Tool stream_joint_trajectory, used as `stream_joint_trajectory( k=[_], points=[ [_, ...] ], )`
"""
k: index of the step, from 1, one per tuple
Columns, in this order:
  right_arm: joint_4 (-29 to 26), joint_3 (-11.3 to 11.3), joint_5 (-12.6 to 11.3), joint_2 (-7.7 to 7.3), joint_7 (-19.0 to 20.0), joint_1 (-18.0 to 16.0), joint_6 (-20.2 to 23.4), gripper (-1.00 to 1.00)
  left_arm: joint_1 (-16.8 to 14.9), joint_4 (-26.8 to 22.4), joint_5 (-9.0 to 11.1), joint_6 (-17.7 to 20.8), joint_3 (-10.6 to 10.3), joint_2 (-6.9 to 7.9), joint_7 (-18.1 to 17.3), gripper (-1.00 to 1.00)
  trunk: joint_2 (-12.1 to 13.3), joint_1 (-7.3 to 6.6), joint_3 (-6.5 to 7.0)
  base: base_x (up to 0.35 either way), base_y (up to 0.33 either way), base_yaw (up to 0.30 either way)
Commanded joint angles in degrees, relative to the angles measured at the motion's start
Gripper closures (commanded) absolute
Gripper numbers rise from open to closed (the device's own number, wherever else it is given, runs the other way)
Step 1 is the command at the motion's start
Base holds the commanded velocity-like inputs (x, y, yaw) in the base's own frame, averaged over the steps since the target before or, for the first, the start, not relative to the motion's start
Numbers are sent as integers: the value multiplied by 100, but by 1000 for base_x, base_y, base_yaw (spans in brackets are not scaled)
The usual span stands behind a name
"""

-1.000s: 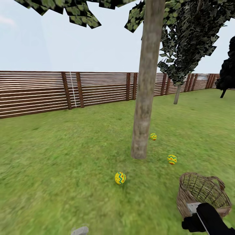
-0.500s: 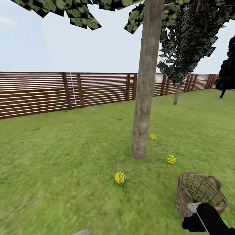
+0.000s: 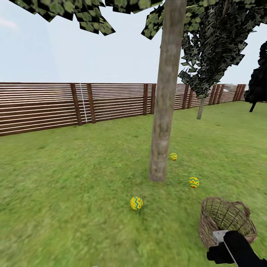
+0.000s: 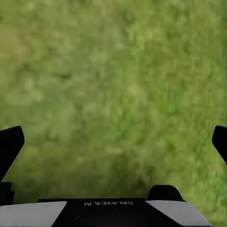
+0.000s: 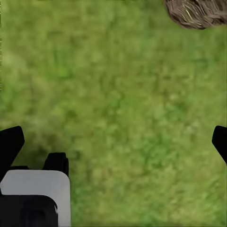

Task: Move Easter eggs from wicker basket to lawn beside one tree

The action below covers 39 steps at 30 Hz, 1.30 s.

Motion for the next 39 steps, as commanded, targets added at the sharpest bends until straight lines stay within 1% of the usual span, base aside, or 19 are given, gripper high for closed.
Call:
stream_joint_trajectory(
  k=[1, 6, 10, 13, 15, 16, 22, 24, 27, 30, 32, 36, 39],
  points=[
    [-3, -6, 58, 1, 57, -3, 16, -100, -1, 35, 48, 60, 39, 1, -31, -100, 38, -23, 12, 0, 0, 0],
    [-1, -2, 58, 9, 57, -3, 13, -100, 0, 216, 46, 57, 53, 15, -33, -100, 238, -133, 102, 0, 0, 0],
    [104, 10, 64, 21, 57, -3, 8, -100, 2, 299, 53, 57, 55, 80, -33, -100, 399, -220, 173, 0, 0, 0],
    [155, 13, 65, 31, 55, -3, 7, -100, 0, 313, 53, 57, 55, 96, -33, -100, 519, -286, 227, 0, 0, 0],
    [171, 19, 64, 58, 53, -3, 7, -100, 0, 316, 53, 57, 55, 106, -33, -100, 599, -330, 263, 0, 0, 0],
    [177, 24, 65, 98, 51, -3, 7, -100, 2, 317, 53, 57, 55, 122, -33, -100, 639, -352, 281, 0, 0, 0],
    [190, 21, 59, 157, 40, -3, 6, -100, -1, 315, 48, 68, 55, 162, -33, -100, 880, -484, 389, 0, 0, 0],
    [228, 20, 58, 202, 40, -3, 7, -100, 0, 311, 46, 72, 55, 176, -29, -100, 960, -528, 425, 0, 0, 0],
    [462, 17, 54, 250, 36, -3, 2, -100, -1, 309, 45, 90, 55, 242, -18, -100, 1080, -594, 479, 0, 0, 0],
    [685, 16, 50, 260, 38, -3, -13, -100, -1, 309, 45, 111, 62, 268, -5, -100, 1201, -660, 533, 0, 0, 0],
    [858, 13, 43, 263, 39, -3, -72, -100, -1, 309, 45, 116, 58, 307, 0, -100, 1281, -704, 568, 0, 0, 0],
    [1116, 12, 40, 261, 39, -3, -263, -100, 0, 330, 45, 118, 56, 337, 8, -100, 1441, -791, 640, 0, 0, 0],
    [1242, -3, 39, 249, 39, -3, -342, -100, 0, 428, 45, 119, 55, 408, 171, -100, 1562, -857, 694, 0, 0, 0]
  ],
)
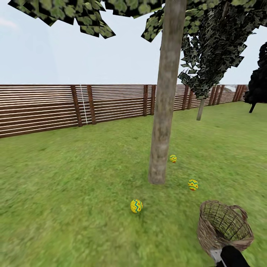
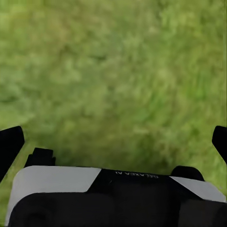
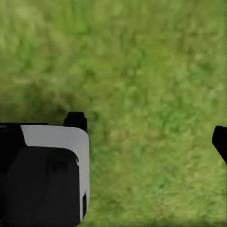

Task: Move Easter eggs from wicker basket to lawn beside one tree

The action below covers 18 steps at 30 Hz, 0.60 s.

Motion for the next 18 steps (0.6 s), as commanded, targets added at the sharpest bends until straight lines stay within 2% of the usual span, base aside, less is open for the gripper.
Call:
stream_joint_trajectory(
  k=[1, 5, 10, 18],
  points=[
    [11, -16, 59, -2, 54, -3, 6, -100, -3, 23, 44, 49, 23, 19, 84, -100, 37, -22, 11, 0, 0, 0],
    [116, -15, 56, 5, 54, -3, -56, -100, -4, 84, 47, 61, 10, 49, 269, -100, 197, -110, 83, 0, 0, 0],
    [469, -26, 58, -11, 54, -3, -388, -100, 0, 526, 48, 171, 17, 62, 108, -100, 398, -220, 173, 0, 0, 0],
    [1594, -7, 57, 12, -12, -3, -1369, -100, -2, 1119, 51, 129, 18, 222, 83, -100, 718, -396, 316, 0, 0, 0]
  ],
)
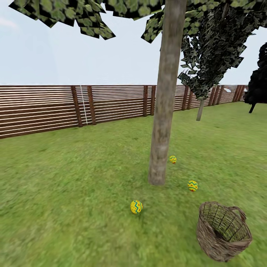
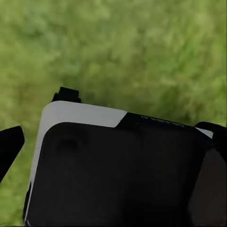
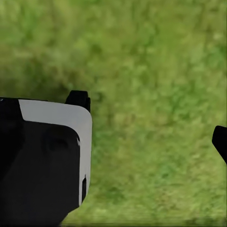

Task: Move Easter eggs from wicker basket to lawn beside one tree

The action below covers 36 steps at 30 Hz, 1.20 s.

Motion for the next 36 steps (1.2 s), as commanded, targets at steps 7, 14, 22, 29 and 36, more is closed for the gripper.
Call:
stream_joint_trajectory(
  k=[7, 14, 22, 29, 36],
  points=[
    [769, -46, 52, 9, -171, -3, -681, -100, -3, 550, 31, 6, 36, 152, -9, -100, 277, -154, 119, 0, 0, 0],
    [1780, -24, 63, 21, -184, -3, -1800, -100, -4, 1090, 27, -151, 14, 181, -12, -100, 558, -308, 245, 0, 0, 0],
    [2566, -5, 86, 157, -184, -3, -2704, -100, 4, 1724, 53, -189, 37, 180, -9, -100, 878, -483, 388, 0, 0, 0],
    [2734, -11, 79, 160, -185, -3, -3171, -100, 5, 1780, 35, -195, 21, 173, -186, -100, 1159, -637, 519, 0, 0, 0],
    [2892, -11, 79, 239, -227, -3, -3196, -100, 5, 1902, 43, -198, 25, 183, -235, -100, 1440, -791, 658, 0, 0, 0]
  ],
)
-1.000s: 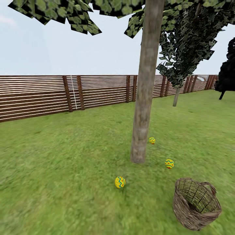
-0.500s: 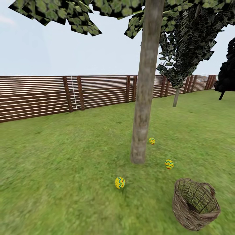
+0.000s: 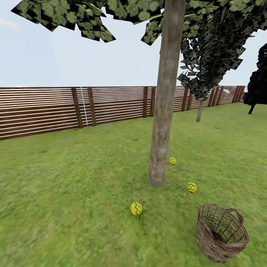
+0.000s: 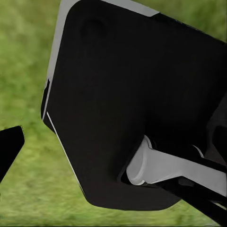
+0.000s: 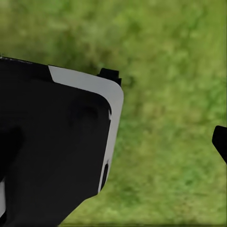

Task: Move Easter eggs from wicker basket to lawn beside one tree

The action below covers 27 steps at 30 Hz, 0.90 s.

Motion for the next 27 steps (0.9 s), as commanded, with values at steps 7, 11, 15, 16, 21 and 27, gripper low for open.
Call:
stream_joint_trajectory(
  k=[7, 11, 15, 16, 21, 27],
  points=[
    [55, -45, 42, 87, -267, -2, 22, -100, 21, 170, -3, -86, 46, -8, -11, -100, 275, -153, 155, 0, 0, 0],
    [63, -45, 46, 106, -307, -2, 20, -100, 39, 364, 3, -1179, 46, -28, -9, -100, 436, -241, 241, 0, 0, 0],
    [73, -45, 41, 177, -439, -2, -23, -100, 42, 445, 10, -1032, 46, -51, -11, -100, 596, -329, 326, 0, 0, 0],
    [80, -45, 42, 182, -468, -2, -26, -100, 42, 447, 10, -1003, 46, -53, -11, -100, 636, -351, 347, 0, 0, 0],
    [279, -45, 41, 289, -883, -2, -40, -100, 44, 459, 11, -888, 45, -81, 19, -100, 837, -460, 455, 0, 0, 0],
    [453, -45, 46, 472, -1330, -2, -51, -100, 61, 464, 22, -859, 46, -88, 32, -100, 1077, -592, 600, 0, 0, 0]
  ],
)
